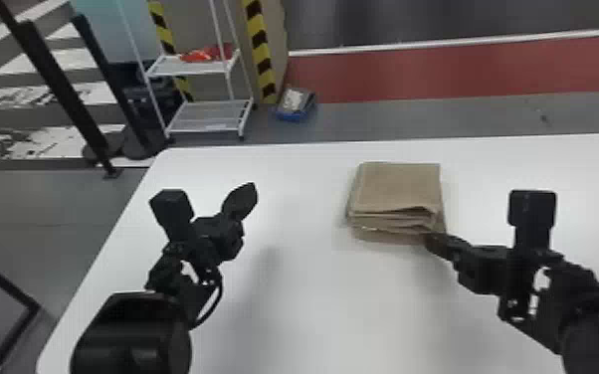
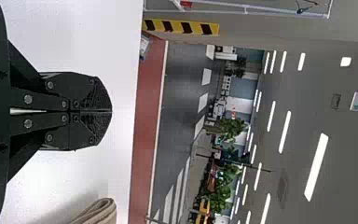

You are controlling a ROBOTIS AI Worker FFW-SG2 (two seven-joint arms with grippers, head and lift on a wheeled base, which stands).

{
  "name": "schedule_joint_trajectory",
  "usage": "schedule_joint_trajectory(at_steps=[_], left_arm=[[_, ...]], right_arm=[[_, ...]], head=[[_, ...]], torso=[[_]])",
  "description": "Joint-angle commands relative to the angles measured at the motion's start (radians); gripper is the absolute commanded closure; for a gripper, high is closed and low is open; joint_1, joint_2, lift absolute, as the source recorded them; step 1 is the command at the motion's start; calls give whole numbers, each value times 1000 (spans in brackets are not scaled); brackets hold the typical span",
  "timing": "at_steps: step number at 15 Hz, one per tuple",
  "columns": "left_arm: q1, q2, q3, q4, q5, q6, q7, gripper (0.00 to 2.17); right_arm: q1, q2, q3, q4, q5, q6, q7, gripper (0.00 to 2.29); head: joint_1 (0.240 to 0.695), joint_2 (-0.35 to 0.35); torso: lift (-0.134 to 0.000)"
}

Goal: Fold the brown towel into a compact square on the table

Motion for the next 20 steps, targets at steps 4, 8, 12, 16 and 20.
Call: schedule_joint_trajectory(at_steps=[4,8,12,16,20], left_arm=[[0,0,2,-9,-1,7,0,2145],[-3,0,0,-8,0,7,0,2145],[-7,0,2,3,0,7,-2,2145],[-10,2,2,15,-1,7,-3,2145],[-29,0,0,40,0,3,-9,2145]], right_arm=[[43,-15,-61,-90,-120,34,31,1956],[-7,-3,7,-138,-148,10,6,1956],[-179,9,134,88,4,-165,-25,1956],[-257,9,165,293,76,-260,-23,1956],[-242,9,166,318,84,-242,-19,1956]], head=[[695,139],[695,158],[695,191],[695,203],[695,200]], torso=[[-123],[-123],[-123],[-123],[-123]])
